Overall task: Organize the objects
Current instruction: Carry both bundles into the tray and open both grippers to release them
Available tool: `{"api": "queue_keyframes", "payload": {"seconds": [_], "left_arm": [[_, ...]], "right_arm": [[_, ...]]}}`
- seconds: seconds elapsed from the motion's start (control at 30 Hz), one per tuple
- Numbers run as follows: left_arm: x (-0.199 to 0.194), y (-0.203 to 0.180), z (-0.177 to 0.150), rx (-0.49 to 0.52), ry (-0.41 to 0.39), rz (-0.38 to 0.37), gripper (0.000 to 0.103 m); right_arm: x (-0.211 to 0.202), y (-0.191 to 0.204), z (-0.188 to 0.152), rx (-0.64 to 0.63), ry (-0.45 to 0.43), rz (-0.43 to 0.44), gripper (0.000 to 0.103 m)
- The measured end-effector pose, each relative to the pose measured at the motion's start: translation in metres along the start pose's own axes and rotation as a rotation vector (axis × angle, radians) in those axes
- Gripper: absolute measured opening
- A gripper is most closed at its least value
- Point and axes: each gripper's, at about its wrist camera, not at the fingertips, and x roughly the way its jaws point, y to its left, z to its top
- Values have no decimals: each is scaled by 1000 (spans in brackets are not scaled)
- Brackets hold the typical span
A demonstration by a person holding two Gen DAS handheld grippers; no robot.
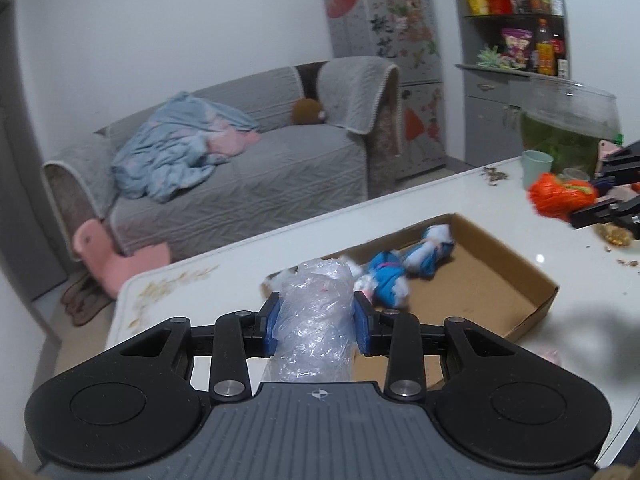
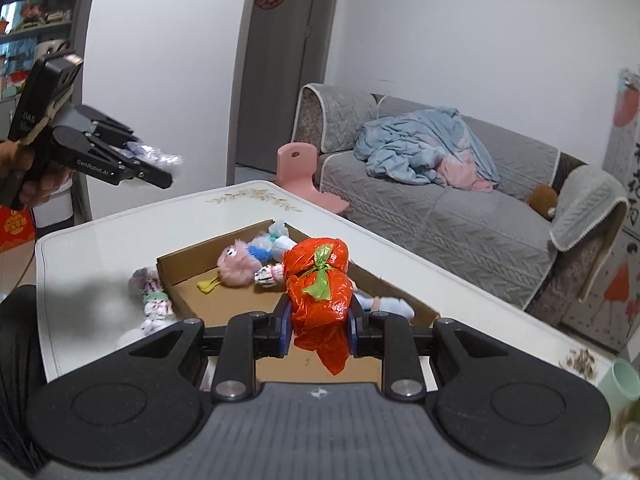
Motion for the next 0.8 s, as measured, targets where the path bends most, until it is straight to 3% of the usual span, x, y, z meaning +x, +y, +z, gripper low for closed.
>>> {"api": "queue_keyframes", "payload": {"seconds": [0.2, 0.4, 0.67, 0.8], "left_arm": [[44, -28, 18, 63, 43, -98, 43], [96, -56, 13, 84, 116, -185, 43], [151, -63, -5, 49, 251, -209, 43], [170, -57, -13, 35, 321, -170, 43]], "right_arm": [[31, -10, 8, -42, 57, 28, 23], [67, -10, 4, -67, 130, 67, 23], [114, -18, -2, -58, 220, 98, 24], [133, -23, -6, -55, 259, 111, 24]]}}
